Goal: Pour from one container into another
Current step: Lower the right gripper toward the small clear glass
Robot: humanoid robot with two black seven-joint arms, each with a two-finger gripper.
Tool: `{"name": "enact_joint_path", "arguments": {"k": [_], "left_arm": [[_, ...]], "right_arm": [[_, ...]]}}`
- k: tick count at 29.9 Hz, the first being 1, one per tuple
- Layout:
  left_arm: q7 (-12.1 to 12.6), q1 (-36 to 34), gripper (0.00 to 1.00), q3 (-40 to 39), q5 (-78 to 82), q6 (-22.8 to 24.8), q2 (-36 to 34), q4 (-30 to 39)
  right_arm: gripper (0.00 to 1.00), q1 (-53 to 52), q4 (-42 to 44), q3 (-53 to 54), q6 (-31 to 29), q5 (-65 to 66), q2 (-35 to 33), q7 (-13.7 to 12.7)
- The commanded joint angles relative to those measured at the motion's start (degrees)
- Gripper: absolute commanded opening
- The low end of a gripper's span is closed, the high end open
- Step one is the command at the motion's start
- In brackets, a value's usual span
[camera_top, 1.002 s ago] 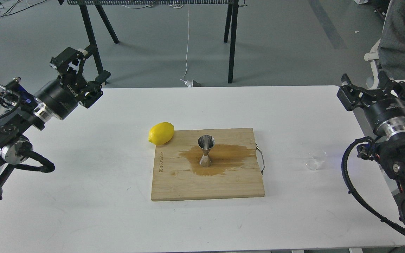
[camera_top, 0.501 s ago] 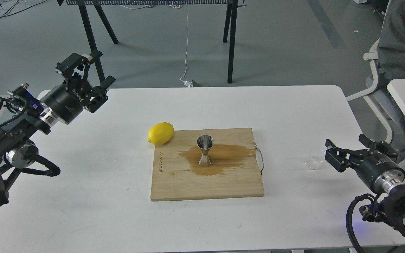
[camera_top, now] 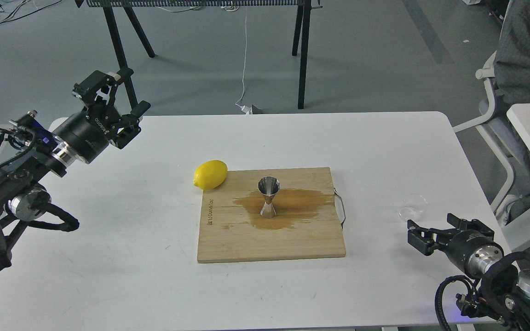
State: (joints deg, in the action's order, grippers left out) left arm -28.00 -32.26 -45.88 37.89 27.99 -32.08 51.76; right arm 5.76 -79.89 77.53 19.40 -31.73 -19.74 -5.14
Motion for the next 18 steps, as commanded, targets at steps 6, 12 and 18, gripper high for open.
{"name": "enact_joint_path", "arguments": {"k": [6,12,18], "left_arm": [[0.00,0.70,0.90,-0.09,0.00,0.01,0.00,-0.08],[0.00,0.70,0.90,-0.09,0.00,0.01,0.00,-0.08],[0.00,0.70,0.90,-0.09,0.00,0.01,0.00,-0.16]], "right_arm": [[0.99,-3.20,4.91,-1.32,0.02,0.27,1.46,0.39],[0.99,-5.58,7.64,-2.03,0.20,0.27,1.64,0.57],[0.99,-7.07,9.40,-2.99,0.20,0.27,2.78,0.74]]}}
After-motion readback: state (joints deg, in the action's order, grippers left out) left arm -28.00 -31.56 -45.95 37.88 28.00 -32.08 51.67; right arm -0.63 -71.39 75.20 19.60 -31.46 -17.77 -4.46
